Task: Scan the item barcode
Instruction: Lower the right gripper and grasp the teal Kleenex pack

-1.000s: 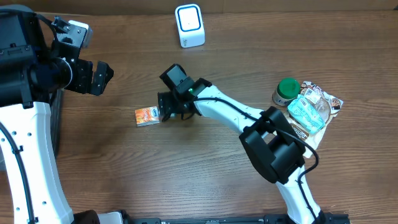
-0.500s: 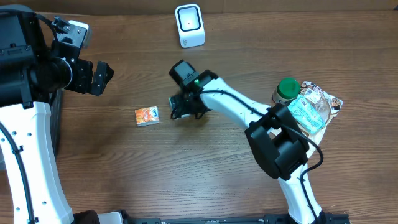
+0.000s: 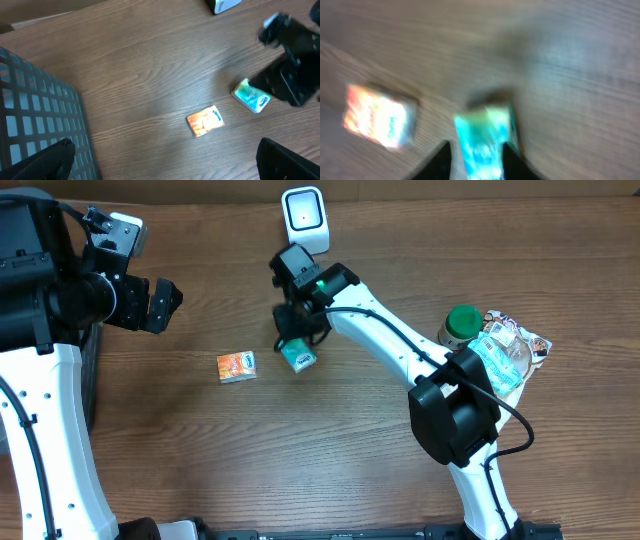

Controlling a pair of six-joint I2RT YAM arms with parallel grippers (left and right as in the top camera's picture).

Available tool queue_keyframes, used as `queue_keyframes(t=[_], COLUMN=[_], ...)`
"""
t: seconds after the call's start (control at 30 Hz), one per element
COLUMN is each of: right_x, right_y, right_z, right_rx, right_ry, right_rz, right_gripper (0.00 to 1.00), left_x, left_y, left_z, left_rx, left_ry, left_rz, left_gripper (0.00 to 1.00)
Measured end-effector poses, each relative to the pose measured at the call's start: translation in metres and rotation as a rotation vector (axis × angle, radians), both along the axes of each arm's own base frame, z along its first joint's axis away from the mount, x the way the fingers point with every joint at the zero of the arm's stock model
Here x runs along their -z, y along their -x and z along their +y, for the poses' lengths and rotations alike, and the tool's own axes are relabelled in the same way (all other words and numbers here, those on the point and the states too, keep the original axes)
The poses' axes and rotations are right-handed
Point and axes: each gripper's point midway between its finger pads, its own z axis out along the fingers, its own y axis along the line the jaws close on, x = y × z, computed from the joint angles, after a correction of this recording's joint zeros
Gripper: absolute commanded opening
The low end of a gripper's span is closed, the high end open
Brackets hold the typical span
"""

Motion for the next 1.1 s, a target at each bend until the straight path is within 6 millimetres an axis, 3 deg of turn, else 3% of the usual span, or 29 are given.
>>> queue_keyframes(t=[0.2, 0.47, 0.73, 0.87, 0.97, 1.1], right_x=[0.004, 0.037, 0.06, 0.061, 0.061, 0.066], right_y=[-0.023, -0.031, -0.024, -0.024, -0.008, 0.028], right_z=[-0.018, -0.022, -0.023, -0.001, 0.013, 0.015], right_rx=[0.367, 0.529, 0.546, 0.442, 0.32, 0.181], right_ry=[0.017, 0.022, 0.05, -0.031, -0.068, -0.043], right_rz=[-0.035, -0.01, 0.039, 0.062, 0.128, 0.253], right_gripper=[0.06, 0.06, 0.06, 0.07, 0.07, 0.07], left_x=[0.0, 0.0, 0.0, 0.0, 0.0, 0.0], left_y=[0.0, 0.0, 0.0, 0.0, 0.0, 0.0], left_z=[0.0, 0.0, 0.0, 0.0, 0.0, 0.0], left_rx=[0.0, 0.0, 0.0, 0.0, 0.0, 0.0], left_ry=[0.0, 0.0, 0.0, 0.0, 0.0, 0.0], left_rz=[0.0, 0.0, 0.0, 0.0, 0.0, 0.0], left_gripper=[1.0, 1.0, 1.0, 1.0, 1.0, 1.0])
